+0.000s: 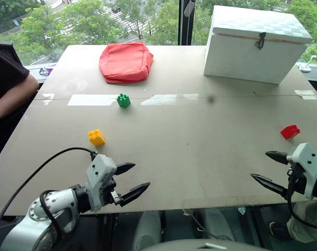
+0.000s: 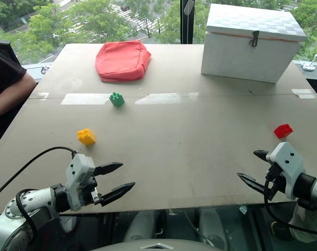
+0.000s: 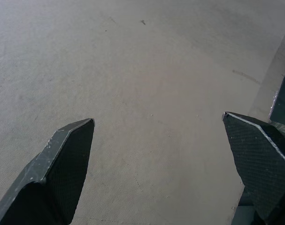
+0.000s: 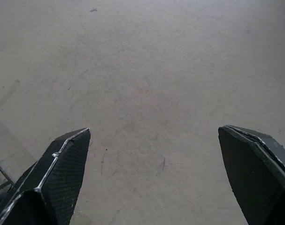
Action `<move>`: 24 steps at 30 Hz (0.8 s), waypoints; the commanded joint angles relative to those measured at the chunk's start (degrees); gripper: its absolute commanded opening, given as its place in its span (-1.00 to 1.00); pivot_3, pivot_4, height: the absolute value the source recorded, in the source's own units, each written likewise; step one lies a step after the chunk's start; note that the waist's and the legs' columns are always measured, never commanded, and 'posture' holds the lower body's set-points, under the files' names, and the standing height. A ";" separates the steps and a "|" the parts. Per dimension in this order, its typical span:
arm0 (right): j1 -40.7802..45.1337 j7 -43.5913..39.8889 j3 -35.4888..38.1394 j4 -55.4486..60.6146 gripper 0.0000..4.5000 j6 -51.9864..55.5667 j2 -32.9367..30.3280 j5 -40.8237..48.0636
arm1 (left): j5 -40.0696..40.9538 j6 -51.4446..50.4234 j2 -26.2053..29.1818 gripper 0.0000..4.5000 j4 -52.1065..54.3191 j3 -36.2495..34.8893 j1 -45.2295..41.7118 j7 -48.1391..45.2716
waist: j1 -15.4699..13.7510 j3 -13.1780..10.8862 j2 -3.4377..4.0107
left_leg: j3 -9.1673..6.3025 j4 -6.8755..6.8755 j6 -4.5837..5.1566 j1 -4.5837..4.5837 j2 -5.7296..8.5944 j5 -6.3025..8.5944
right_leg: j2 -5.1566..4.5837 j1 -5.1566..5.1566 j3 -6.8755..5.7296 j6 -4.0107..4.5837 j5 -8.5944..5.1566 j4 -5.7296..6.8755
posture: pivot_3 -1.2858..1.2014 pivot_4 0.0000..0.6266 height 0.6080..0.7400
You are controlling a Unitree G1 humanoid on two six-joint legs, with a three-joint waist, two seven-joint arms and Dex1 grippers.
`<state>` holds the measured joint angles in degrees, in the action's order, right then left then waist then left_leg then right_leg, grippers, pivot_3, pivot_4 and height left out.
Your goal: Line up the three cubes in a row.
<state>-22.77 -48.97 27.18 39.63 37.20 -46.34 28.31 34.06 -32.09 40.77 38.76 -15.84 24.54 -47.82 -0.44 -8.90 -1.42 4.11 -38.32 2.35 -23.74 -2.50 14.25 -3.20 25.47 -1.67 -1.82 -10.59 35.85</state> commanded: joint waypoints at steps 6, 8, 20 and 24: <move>9.75 13.62 -1.63 -0.55 1.00 3.50 2.84 -4.28 | 6.34 -2.34 -3.27 0.99 -0.61 -0.54 -10.43 4.67 | -0.34 0.00 0.00 | -0.02 -0.04 0.01 -0.01 0.02 -0.01 | 0.02 0.00 0.00 0.00 0.00 0.00 | 0.03 -0.52 1.00; 14.07 15.91 -2.04 -2.46 1.00 9.51 0.10 -4.37 | 8.36 -4.45 -2.76 0.99 -0.37 1.49 -15.82 5.21 | -0.35 0.00 0.00 | -0.01 -0.04 0.14 -0.02 0.06 -0.08 | 0.03 -0.03 0.01 0.00 0.01 0.01 | 0.03 -0.52 1.00; 50.90 10.87 -21.79 -33.02 1.00 32.33 -21.17 -5.01 | 6.88 -7.79 -5.70 0.99 -3.06 21.21 -41.95 3.15 | -0.17 -0.04 -0.02 | 0.01 0.01 0.22 -0.08 0.24 -0.12 | 0.30 -0.03 0.19 0.23 0.15 0.00 | 0.03 -0.52 1.00; 60.73 8.12 -31.28 -47.53 1.00 29.23 -19.08 -9.79 | 5.22 -6.75 -8.70 0.99 -5.35 24.43 -45.25 3.03 | -0.20 -0.06 0.00 | 0.07 -0.01 0.22 -0.05 0.28 -0.12 | 0.32 -0.04 0.36 0.17 0.12 -0.01 | 0.03 -0.52 1.00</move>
<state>35.31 -39.89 -2.61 -3.60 67.86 -65.56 20.81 40.21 -39.90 32.48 33.62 7.90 -19.55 -44.63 -0.64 -8.95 -1.41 4.21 -38.34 2.57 -23.82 -2.20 14.13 -2.88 25.45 -1.25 -1.65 -10.46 35.84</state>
